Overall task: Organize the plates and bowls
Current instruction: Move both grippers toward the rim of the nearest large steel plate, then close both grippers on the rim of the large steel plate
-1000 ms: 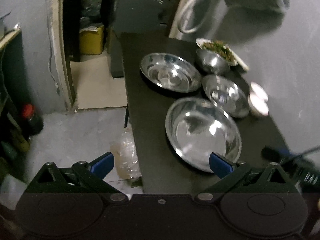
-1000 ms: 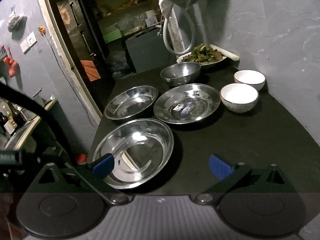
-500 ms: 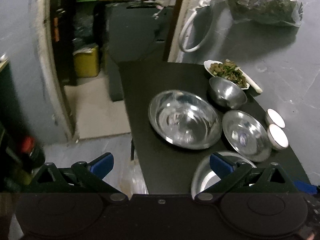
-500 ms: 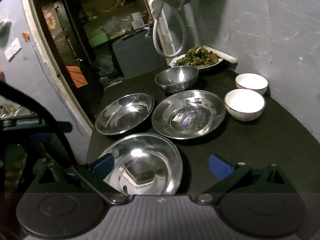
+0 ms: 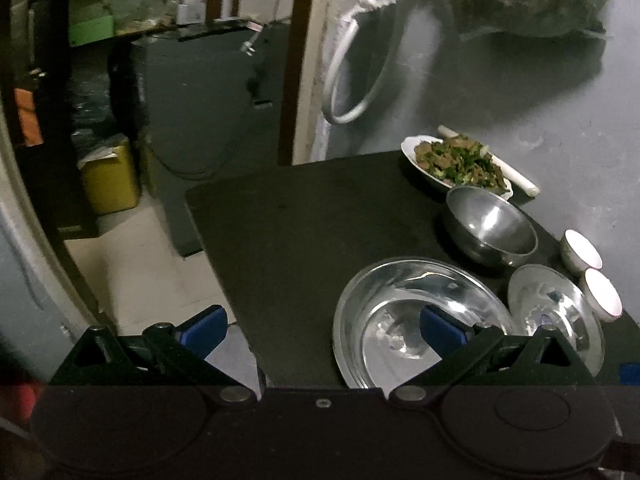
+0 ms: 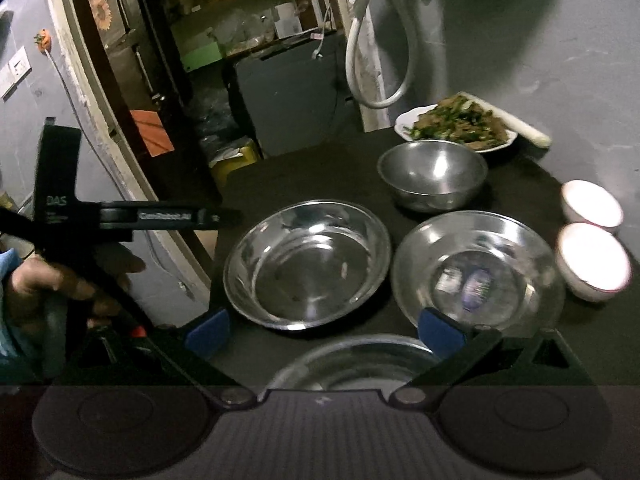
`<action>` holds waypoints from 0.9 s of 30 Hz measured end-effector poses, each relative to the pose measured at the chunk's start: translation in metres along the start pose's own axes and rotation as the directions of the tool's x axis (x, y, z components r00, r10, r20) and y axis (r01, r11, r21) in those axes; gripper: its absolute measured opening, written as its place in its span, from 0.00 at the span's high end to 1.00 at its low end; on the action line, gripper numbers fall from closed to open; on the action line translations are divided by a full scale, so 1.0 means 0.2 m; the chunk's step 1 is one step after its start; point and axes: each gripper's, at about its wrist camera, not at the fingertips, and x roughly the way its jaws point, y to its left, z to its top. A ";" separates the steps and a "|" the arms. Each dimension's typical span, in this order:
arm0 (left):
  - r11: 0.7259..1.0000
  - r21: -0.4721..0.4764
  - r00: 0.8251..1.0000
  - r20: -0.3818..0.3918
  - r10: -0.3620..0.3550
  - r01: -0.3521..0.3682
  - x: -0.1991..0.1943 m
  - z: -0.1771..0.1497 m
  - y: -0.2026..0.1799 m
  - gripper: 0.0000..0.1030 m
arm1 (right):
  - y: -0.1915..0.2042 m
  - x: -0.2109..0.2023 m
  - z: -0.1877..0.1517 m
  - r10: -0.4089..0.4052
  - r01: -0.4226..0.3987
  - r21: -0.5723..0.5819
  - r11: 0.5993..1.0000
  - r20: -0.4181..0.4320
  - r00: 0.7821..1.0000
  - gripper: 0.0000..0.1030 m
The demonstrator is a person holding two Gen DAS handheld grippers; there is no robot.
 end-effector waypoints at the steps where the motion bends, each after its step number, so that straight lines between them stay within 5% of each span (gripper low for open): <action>1: 1.000 0.009 1.000 -0.008 -0.013 0.013 0.03 0.01 0.01 0.01 | 0.01 0.03 0.01 0.002 -0.002 0.007 1.000 -0.006 1.000 0.00; 10: 0.993 0.005 0.990 -0.074 -0.116 0.117 0.20 0.03 0.08 0.17 | 0.01 0.24 0.09 -0.017 0.021 0.066 0.998 -0.064 0.998 0.10; 19: 0.975 -0.037 0.967 -0.123 -0.223 0.220 0.27 0.01 0.09 0.50 | 0.00 0.37 0.09 -0.051 0.069 0.128 0.989 -0.140 0.989 0.17; 27: 0.971 -0.023 0.958 -0.162 -0.237 0.236 0.31 0.00 0.08 0.73 | -0.01 0.41 0.08 -0.050 0.073 0.163 0.984 -0.138 0.989 0.30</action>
